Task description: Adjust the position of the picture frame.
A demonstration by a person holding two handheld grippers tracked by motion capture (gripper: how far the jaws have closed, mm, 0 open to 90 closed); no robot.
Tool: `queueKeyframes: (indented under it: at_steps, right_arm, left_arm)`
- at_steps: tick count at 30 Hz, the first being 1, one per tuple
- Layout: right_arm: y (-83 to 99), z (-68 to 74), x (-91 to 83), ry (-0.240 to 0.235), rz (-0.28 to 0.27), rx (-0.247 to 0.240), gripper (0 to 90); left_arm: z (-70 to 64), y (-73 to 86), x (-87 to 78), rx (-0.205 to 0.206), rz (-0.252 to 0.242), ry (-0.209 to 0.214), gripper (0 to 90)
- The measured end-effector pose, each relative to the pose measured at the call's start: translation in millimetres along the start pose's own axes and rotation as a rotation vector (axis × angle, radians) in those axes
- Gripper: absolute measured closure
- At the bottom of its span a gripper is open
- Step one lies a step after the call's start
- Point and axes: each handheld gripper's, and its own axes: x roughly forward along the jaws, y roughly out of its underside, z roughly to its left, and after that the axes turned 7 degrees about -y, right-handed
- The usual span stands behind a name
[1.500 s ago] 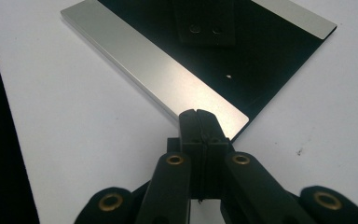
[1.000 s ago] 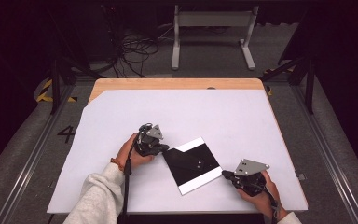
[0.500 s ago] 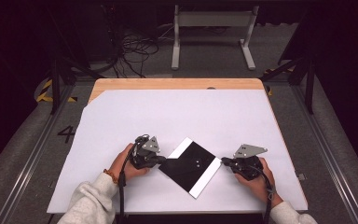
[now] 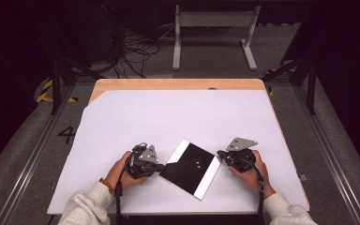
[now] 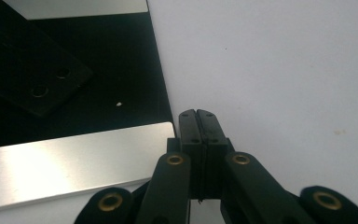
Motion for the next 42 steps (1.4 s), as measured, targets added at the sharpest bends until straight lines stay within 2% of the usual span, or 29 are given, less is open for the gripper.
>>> queueKeyframes:
  at_steps: [5, 12, 13, 15, 17, 20, 22, 27, 28, 32, 42]
  right_arm:
    - [1.2, 2.3, -14.8, -0.007, -0.034, -0.004, 90.0]
    - [13.8, 11.6, -26.8, -0.056, -0.019, -0.004, 90.0]
    - [13.8, 11.6, -26.8, -0.056, -0.019, -0.004, 90.0]
    - [17.9, 12.2, -26.0, -0.089, -0.018, 0.004, 90.0]
    - [18.8, 13.4, -24.6, -0.102, -0.015, 0.006, 90.0]
    - [20.0, 20.4, -18.2, -0.116, -0.002, -0.024, 90.0]
    - [17.9, 20.9, -16.8, -0.123, 0.003, -0.026, 90.0]
    - [13.9, 16.5, -15.0, -0.098, -0.009, -0.006, 90.0]
    - [12.6, 14.1, -14.0, -0.091, -0.007, -0.006, 90.0]
    - [12.0, 9.5, -11.9, -0.087, -0.017, 0.016, 90.0]
    - [-0.2, 1.6, -0.1, -0.067, -0.006, 0.004, 90.0]
  left_arm:
    - [-1.2, 1.0, -0.6, -0.001, -0.003, 0.0, 90.0]
    - [-2.6, 1.8, -1.0, -0.004, -0.006, 0.002, 90.0]
    - [-2.6, 1.8, -1.0, -0.004, -0.006, 0.002, 90.0]
    - [-3.9, 3.0, -1.6, -0.017, -0.007, 0.002, 90.0]
    - [-3.8, 3.1, -1.6, -0.009, -0.009, 0.005, 90.0]
    - [-4.4, 2.8, -1.8, -0.002, -0.007, 0.006, 90.0]
    - [-4.4, 2.9, -2.1, 0.011, -0.006, 0.008, 90.0]
    - [-5.4, 3.8, -2.6, 0.001, -0.006, 0.017, 90.0]
    - [-6.1, 3.8, -2.8, 0.01, -0.008, 0.015, 90.0]
    - [-7.7, 4.8, -3.5, 0.008, -0.009, 0.026, 90.0]
    - [-18.6, 8.9, -8.2, 0.038, -0.009, 0.04, 90.0]
